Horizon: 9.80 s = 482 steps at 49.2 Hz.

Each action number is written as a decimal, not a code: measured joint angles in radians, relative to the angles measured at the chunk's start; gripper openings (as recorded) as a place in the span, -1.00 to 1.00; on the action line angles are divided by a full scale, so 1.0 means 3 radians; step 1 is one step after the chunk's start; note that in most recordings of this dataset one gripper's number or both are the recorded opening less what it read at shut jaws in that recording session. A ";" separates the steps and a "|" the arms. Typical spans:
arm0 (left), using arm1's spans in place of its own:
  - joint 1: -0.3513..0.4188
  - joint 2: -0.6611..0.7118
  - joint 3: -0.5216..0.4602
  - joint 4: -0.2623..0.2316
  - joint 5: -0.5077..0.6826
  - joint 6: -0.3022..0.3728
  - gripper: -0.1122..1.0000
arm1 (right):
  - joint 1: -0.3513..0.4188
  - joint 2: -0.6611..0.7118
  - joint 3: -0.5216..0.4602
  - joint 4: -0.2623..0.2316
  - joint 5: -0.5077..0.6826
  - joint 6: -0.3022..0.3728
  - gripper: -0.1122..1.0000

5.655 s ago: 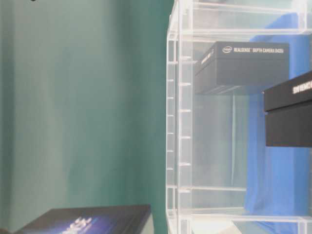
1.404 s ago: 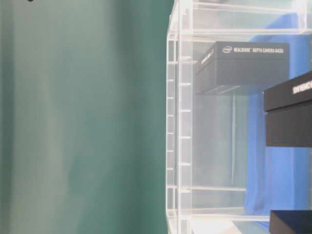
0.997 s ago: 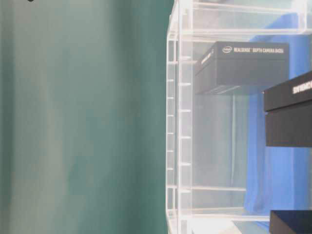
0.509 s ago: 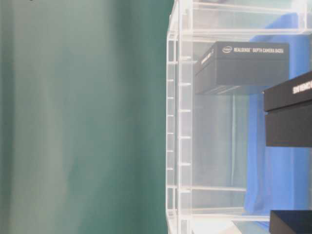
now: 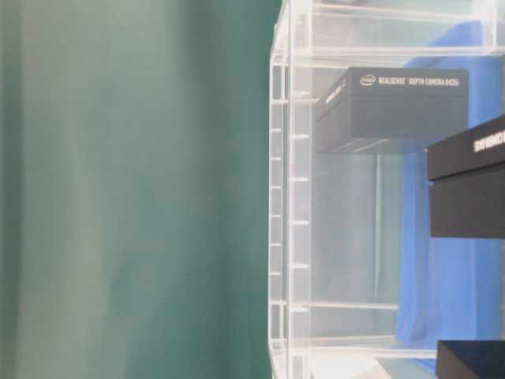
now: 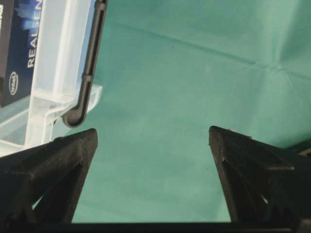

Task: Take out the box from the case.
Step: 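Move the open right gripper over the right black box in the case, then lower the right gripper around the right black box and close, then lift the right black box up out of the case, then carry the box forward and lower it right of the middle box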

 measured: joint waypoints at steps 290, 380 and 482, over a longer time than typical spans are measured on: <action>-0.0184 0.0005 0.0005 -0.0026 -0.0199 -0.0092 0.97 | 0.0087 0.2209 -0.1161 0.0015 -0.0665 0.0465 0.42; -0.0256 0.0010 0.0000 -0.0005 -0.0271 -0.0107 0.97 | 0.0297 0.1892 -0.2802 -0.0118 0.1309 0.0450 0.42; -0.0261 0.0010 0.0000 -0.0005 -0.0266 -0.0112 0.97 | 0.0486 0.1892 -0.2802 -0.0210 0.1416 0.0399 0.42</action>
